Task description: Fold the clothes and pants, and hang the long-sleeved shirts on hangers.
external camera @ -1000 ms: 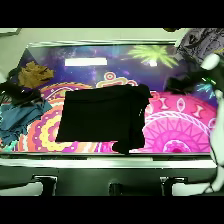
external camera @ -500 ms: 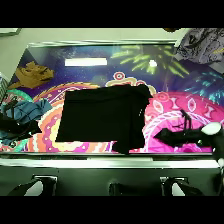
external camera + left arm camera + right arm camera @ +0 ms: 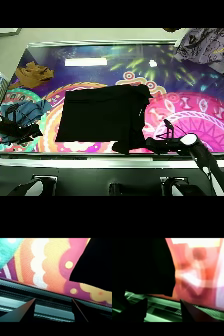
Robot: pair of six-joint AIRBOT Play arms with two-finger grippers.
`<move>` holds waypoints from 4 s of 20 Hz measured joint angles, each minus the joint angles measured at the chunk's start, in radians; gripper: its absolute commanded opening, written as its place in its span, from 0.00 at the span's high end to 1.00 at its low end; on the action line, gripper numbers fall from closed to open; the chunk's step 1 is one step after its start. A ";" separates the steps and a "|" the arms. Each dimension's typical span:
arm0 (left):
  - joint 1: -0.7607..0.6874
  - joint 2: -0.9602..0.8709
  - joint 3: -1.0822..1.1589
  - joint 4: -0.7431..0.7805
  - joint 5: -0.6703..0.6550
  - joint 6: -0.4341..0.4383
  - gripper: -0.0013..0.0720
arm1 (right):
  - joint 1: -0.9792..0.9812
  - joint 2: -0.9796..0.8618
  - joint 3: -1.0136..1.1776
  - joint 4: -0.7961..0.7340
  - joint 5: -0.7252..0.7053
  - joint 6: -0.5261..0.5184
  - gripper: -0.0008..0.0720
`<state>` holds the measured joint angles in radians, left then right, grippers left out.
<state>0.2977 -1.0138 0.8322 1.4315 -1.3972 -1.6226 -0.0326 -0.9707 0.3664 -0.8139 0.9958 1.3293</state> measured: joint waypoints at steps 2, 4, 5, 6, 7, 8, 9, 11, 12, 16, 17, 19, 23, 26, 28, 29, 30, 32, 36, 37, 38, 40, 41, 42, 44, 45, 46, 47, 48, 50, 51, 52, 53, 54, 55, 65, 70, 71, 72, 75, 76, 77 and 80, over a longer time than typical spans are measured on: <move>0.000 0.000 -0.001 0.000 0.000 0.000 0.28 | 0.045 -0.030 -0.002 0.028 -0.044 0.010 0.41; 0.000 0.000 -0.002 0.000 -0.006 -0.006 0.28 | 0.071 -0.051 -0.003 0.030 -0.089 0.016 0.60; 0.004 0.000 -0.005 0.000 -0.011 -0.014 0.28 | 0.080 -0.057 -0.003 0.030 -0.114 0.018 0.80; 0.010 0.001 -0.009 -0.003 -0.014 -0.020 0.28 | 0.085 -0.062 -0.002 0.024 -0.136 0.018 0.95; 0.020 0.001 -0.017 -0.016 -0.013 -0.022 0.28 | 0.089 -0.066 0.003 0.019 -0.150 0.018 0.95; 0.037 0.001 -0.029 -0.042 -0.002 -0.011 0.28 | 0.092 -0.068 0.010 0.014 -0.161 0.018 0.95; 0.060 0.001 -0.046 -0.076 0.021 0.008 0.28 | 0.093 -0.070 0.021 0.005 -0.164 0.018 0.95; 0.116 0.000 -0.093 -0.157 0.071 0.053 0.28 | 0.096 -0.072 0.055 -0.008 -0.161 0.018 0.95; 0.144 -0.003 -0.120 -0.203 0.096 0.079 0.28 | 0.097 -0.072 0.076 -0.016 -0.148 0.019 0.95; 0.214 -0.035 -0.227 -0.350 0.174 0.178 0.28 | 0.097 -0.072 0.158 -0.086 -0.090 0.058 0.95; 0.221 -0.048 -0.249 -0.379 0.179 0.204 0.28 | 0.098 -0.072 0.175 -0.097 -0.078 0.063 0.95; 0.226 -0.079 -0.278 -0.430 0.202 0.246 0.28 | 0.098 -0.072 0.201 -0.113 -0.068 0.080 0.95; 0.206 -0.143 -0.303 -0.494 0.238 0.294 0.28 | 0.098 -0.072 0.237 -0.126 -0.049 0.098 0.95; 0.161 -0.190 -0.307 -0.561 0.262 0.313 0.33 | 0.098 -0.069 0.260 -0.132 -0.026 0.104 0.95; 0.122 -0.223 -0.309 -0.587 0.300 0.324 0.97 | 0.098 -0.056 0.270 -0.135 -0.016 0.107 0.95; 0.102 -0.237 -0.309 -0.586 0.325 0.328 0.96 | 0.098 -0.047 0.274 -0.138 -0.010 0.113 0.95; 0.084 -0.245 -0.303 -0.593 0.335 0.333 0.96 | 0.098 -0.034 0.276 -0.141 -0.008 0.120 0.95; 0.057 -0.251 -0.274 -0.602 0.355 0.338 0.97 | 0.098 -0.006 0.291 -0.151 -0.003 0.124 0.95; 0.023 -0.207 -0.090 -0.636 0.352 0.330 0.97 | 0.098 0.020 0.457 -0.266 0.008 0.131 0.95; 0.018 -0.191 -0.015 -0.641 0.358 0.322 0.97 | 0.098 0.023 0.528 -0.310 0.010 0.140 0.95; 0.014 -0.172 0.075 -0.639 0.356 0.306 0.97 | 0.098 0.025 0.615 -0.366 0.016 0.148 0.95; 0.010 -0.134 0.274 -0.605 0.354 0.263 0.97 | 0.098 0.028 0.801 -0.466 0.037 0.159 0.95; 0.009 -0.113 0.377 -0.579 0.354 0.238 0.97 | 0.098 0.029 0.898 -0.510 0.055 0.165 0.95; 0.008 -0.089 0.485 -0.541 0.353 0.206 0.97 | 0.098 0.032 1.003 -0.550 0.076 0.169 0.95; 0.007 -0.033 0.677 -0.449 0.352 0.143 0.97 | 0.098 0.050 1.190 -0.611 0.113 0.172 0.95; 0.007 0.001 0.759 -0.397 0.351 0.111 0.97 | 0.098 0.065 1.269 -0.637 0.130 0.174 0.95; 0.007 0.036 0.821 -0.347 0.348 0.084 0.97 | 0.098 0.086 1.343 -0.660 0.145 0.180 0.95; 0.006 0.076 0.869 -0.306 0.341 0.062 0.97 | 0.098 0.112 1.403 -0.679 0.159 0.190 0.95; 0.006 0.119 0.906 -0.266 0.331 0.042 0.97 | 0.098 0.139 1.446 -0.694 0.165 0.200 0.95; 0.006 0.202 0.950 -0.201 0.295 0.019 0.97 | 0.098 0.204 1.504 -0.715 0.179 0.230 0.95; 0.006 0.240 0.964 -0.176 0.273 0.011 0.97 | 0.098 0.233 1.522 -0.721 0.188 0.248 0.95; 0.006 0.270 0.972 -0.154 0.248 0.006 0.97 | 0.098 0.256 1.534 -0.726 0.196 0.268 0.95; 0.006 0.293 0.979 -0.136 0.229 0.000 0.97 | 0.098 0.272 1.542 -0.728 0.200 0.284 0.95; 0.006 0.309 0.983 -0.120 0.206 -0.005 0.97 | 0.098 0.279 1.548 -0.734 0.206 0.299 0.95; 0.006 0.318 0.983 -0.108 0.182 -0.013 0.97 | 0.098 0.277 1.552 -0.735 0.212 0.309 0.95; -0.022 0.036 0.647 -0.129 0.149 -0.014 0.97 | 0.099 -0.247 1.562 -0.734 0.399 0.400 0.95; -0.096 -0.303 0.550 -0.132 0.375 -0.004 0.97 | 0.098 -0.628 1.562 -0.711 0.306 0.465 0.95; -0.114 -0.372 0.553 -0.132 0.424 -0.004 0.97 | 0.098 -0.698 1.562 -0.702 0.267 0.483 0.95; -0.132 -0.431 0.562 -0.132 0.468 -0.003 0.97 | 0.098 -0.756 1.562 -0.691 0.233 0.497 0.95; -0.183 -0.603 0.609 -0.143 0.547 -0.002 0.96 | 0.098 -0.904 1.562 -0.639 0.150 0.525 0.86; -0.196 -0.646 0.625 -0.152 0.556 -0.001 0.93 | 0.098 -0.940 1.562 -0.620 0.137 0.530 0.86; -0.206 -0.684 0.639 -0.169 0.561 0.000 0.89 | 0.098 -0.965 1.562 -0.605 0.131 0.531 0.86; -0.211 -0.736 0.663 -0.228 0.551 0.000 0.25 | 0.096 -0.997 1.563 -0.576 0.148 0.520 0.46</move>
<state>0.0872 -1.7496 1.4948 1.2037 -0.8459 -1.6230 0.0631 -1.9675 1.9297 -1.3899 1.1435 1.8496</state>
